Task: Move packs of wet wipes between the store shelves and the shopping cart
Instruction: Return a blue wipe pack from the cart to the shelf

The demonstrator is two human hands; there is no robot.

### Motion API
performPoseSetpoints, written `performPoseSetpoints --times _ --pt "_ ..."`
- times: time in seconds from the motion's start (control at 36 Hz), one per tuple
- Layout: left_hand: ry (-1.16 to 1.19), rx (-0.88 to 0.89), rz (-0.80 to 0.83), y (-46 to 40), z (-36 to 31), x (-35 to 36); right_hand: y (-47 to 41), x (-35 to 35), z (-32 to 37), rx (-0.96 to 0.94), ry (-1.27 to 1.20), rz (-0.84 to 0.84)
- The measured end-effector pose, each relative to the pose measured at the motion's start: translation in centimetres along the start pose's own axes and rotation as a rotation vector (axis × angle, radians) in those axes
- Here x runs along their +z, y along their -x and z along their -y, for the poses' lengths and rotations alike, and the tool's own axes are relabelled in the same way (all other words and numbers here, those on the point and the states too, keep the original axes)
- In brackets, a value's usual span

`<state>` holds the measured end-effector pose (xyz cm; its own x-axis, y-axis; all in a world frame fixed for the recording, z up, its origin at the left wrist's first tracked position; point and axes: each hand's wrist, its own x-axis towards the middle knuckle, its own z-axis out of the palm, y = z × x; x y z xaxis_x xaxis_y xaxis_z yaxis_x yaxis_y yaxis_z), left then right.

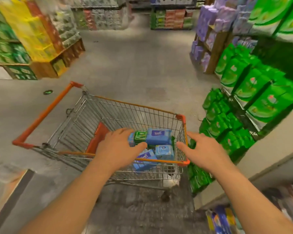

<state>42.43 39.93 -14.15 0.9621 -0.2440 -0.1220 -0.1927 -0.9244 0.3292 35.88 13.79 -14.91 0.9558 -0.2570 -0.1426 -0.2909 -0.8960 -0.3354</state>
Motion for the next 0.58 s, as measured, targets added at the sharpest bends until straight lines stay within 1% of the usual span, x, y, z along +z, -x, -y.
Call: performPoseSetpoints --times 0.11,0.22,0.39,0.5,0.58 --pt "0.011 -0.065 0.014 -2.4 2.1 -0.4 -3.8 0.7 2.0 -0.063 0.018 0.021" --pt "0.022 -0.081 0.011 -5.2 4.1 -0.5 -7.1 1.5 4.5 -0.114 0.023 0.061" --pt "0.08 -0.1 0.075 -10.8 7.4 -0.1 -12.2 3.0 7.4 -0.091 0.077 0.112" --pt "0.161 -0.12 0.124 -14.8 9.5 0.1 -15.3 3.7 9.3 -0.038 0.073 0.128" --pt "0.162 -0.114 0.155 -18.1 11.2 0.2 -17.5 4.2 10.5 -0.009 0.08 0.133"
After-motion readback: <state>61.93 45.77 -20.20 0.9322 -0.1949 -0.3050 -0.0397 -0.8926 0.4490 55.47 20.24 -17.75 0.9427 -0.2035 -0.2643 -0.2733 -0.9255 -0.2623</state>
